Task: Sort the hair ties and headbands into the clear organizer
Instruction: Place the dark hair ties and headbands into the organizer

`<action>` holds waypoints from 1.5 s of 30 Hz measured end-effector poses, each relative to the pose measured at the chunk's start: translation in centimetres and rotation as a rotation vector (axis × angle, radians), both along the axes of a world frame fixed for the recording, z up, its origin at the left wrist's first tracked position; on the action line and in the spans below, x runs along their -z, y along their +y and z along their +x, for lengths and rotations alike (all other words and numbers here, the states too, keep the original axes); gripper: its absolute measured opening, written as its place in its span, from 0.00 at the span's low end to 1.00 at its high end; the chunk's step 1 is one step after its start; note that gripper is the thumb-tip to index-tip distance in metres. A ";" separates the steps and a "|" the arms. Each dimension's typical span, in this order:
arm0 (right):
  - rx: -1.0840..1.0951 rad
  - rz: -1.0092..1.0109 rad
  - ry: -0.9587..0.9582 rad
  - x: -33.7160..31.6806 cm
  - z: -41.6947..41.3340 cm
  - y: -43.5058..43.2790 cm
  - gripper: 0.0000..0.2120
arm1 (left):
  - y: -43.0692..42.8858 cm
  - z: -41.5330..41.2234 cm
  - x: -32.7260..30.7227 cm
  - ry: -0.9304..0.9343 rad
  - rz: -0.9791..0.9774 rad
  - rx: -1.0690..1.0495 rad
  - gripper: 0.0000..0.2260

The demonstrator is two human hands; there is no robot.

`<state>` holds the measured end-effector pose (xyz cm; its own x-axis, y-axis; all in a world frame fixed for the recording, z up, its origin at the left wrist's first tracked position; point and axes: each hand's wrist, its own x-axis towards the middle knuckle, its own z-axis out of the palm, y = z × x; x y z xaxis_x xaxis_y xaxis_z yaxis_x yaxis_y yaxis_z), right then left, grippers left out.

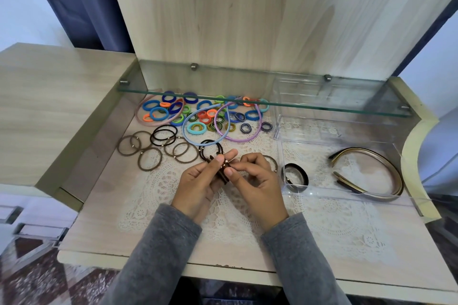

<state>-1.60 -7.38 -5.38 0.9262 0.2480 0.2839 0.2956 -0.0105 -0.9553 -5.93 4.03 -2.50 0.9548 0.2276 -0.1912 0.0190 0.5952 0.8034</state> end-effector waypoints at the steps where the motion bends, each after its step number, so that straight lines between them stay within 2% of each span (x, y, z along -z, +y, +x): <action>1: -0.003 0.002 -0.002 0.0 0.0 0.0 0.07 | 0.0 0.0 0.0 0.000 -0.004 0.003 0.14; 9: -0.024 -0.040 -0.031 0.4 -0.2 0.4 0.06 | 0.4 -0.1 -0.1 -0.018 -0.033 0.014 0.16; 14: 0.016 -0.145 -0.103 0.2 -0.6 1.0 0.10 | 0.4 0.0 -0.4 -0.006 -0.020 0.012 0.18; 21: 0.056 -0.324 -0.220 -1.8 -0.5 0.1 0.05 | 0.6 0.1 -1.2 -0.007 -0.010 0.039 0.21; 26: 0.059 -0.350 -0.305 -5.4 0.3 -1.9 0.07 | 0.2 1.1 -3.6 -0.071 -0.049 0.147 0.18; 29: 0.072 -0.410 -0.386 -7.3 1.1 -3.7 0.08 | -0.5 2.0 -5.0 -0.088 -0.150 0.251 0.17; 34: 0.105 -0.586 -0.578 -9.2 2.6 -7.5 0.08 | -1.3 3.8 -6.2 0.052 -0.205 0.467 0.15; 36: 0.115 -0.690 -0.681 -9.6 2.8 -9.2 0.07 | -2.1 4.7 -6.5 0.145 -0.124 0.546 0.11; 39: 0.152 -0.876 -0.824 -9.5 3.1 -11.6 0.04 | -3.8 6.3 -7.0 0.226 0.115 0.640 0.08; 42: 0.174 -0.988 -0.873 -9.3 3.4 -13.6 0.03 | -5.8 7.4 -7.3 0.287 0.398 0.662 0.04; 45: 0.192 -1.093 -0.896 -9.1 3.4 -15.0 0.04 | -7.8 8.7 -7.6 0.312 0.684 0.697 0.04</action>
